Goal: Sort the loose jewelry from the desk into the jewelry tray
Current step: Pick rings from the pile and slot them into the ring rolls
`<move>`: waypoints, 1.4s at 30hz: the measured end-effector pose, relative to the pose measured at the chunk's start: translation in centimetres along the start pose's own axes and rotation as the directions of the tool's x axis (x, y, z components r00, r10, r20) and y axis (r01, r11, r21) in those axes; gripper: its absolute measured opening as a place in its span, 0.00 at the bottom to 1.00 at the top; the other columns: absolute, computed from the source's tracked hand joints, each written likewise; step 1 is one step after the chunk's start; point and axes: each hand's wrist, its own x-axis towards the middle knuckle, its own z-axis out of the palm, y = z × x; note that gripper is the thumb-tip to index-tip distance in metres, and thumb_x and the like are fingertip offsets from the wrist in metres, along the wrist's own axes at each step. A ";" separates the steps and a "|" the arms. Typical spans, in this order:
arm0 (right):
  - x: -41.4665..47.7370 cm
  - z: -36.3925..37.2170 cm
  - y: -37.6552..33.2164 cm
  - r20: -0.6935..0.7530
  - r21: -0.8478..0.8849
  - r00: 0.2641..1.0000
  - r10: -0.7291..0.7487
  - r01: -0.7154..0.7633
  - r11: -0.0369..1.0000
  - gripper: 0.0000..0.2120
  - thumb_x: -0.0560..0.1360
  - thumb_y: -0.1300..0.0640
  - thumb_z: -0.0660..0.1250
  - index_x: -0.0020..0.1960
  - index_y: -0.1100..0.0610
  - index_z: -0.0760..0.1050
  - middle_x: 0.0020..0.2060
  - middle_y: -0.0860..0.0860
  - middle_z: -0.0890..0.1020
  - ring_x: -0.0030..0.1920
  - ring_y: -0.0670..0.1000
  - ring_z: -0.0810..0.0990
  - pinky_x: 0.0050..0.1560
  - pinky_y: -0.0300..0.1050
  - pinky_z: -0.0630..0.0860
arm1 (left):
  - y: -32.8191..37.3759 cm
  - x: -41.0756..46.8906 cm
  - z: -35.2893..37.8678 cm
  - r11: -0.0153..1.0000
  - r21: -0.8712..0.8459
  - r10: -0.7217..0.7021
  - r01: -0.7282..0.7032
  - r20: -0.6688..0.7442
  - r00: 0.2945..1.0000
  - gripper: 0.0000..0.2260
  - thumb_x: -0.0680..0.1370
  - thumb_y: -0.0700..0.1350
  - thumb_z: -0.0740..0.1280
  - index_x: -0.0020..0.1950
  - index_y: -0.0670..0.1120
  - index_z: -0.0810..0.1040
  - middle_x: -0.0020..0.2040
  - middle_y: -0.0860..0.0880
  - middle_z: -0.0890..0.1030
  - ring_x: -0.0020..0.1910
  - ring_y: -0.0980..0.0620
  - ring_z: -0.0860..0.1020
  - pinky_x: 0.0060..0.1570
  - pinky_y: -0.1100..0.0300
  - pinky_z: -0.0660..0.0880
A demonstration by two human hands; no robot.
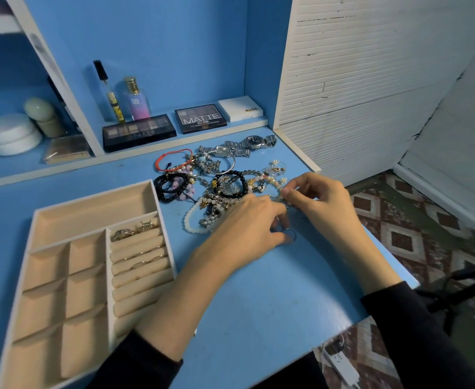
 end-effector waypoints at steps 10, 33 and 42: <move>-0.4 1.0 -0.8 -0.032 0.087 0.999 0.010 -0.007 0.996 0.04 0.70 0.56 0.72 0.37 0.54 0.80 0.34 0.53 0.82 0.33 0.44 0.75 0.36 0.35 0.70 | -0.7 -1.7 -1.5 0.983 -0.163 -0.105 0.088 -0.093 0.990 0.03 0.69 0.47 0.73 0.38 0.51 0.80 0.30 0.57 0.77 0.31 0.61 0.74 0.39 0.62 0.74; -3.9 12.4 -8.4 0.315 0.404 0.901 -0.297 0.156 0.901 0.08 0.69 0.62 0.73 0.33 0.55 0.79 0.29 0.53 0.80 0.29 0.44 0.72 0.33 0.37 0.68 | -9.5 -16.1 -6.2 0.968 -0.183 -0.243 0.174 -0.494 0.835 0.06 0.65 0.50 0.73 0.39 0.54 0.79 0.28 0.61 0.73 0.33 0.63 0.70 0.34 0.72 0.63; -4.4 12.2 -8.1 0.399 0.341 0.847 -0.351 0.218 0.914 0.05 0.66 0.57 0.72 0.33 0.57 0.78 0.31 0.54 0.81 0.33 0.51 0.76 0.35 0.41 0.71 | -9.9 -16.3 -5.7 0.985 -0.106 -0.170 0.136 -0.454 0.875 0.07 0.68 0.52 0.66 0.33 0.52 0.79 0.31 0.61 0.74 0.37 0.61 0.71 0.40 0.72 0.64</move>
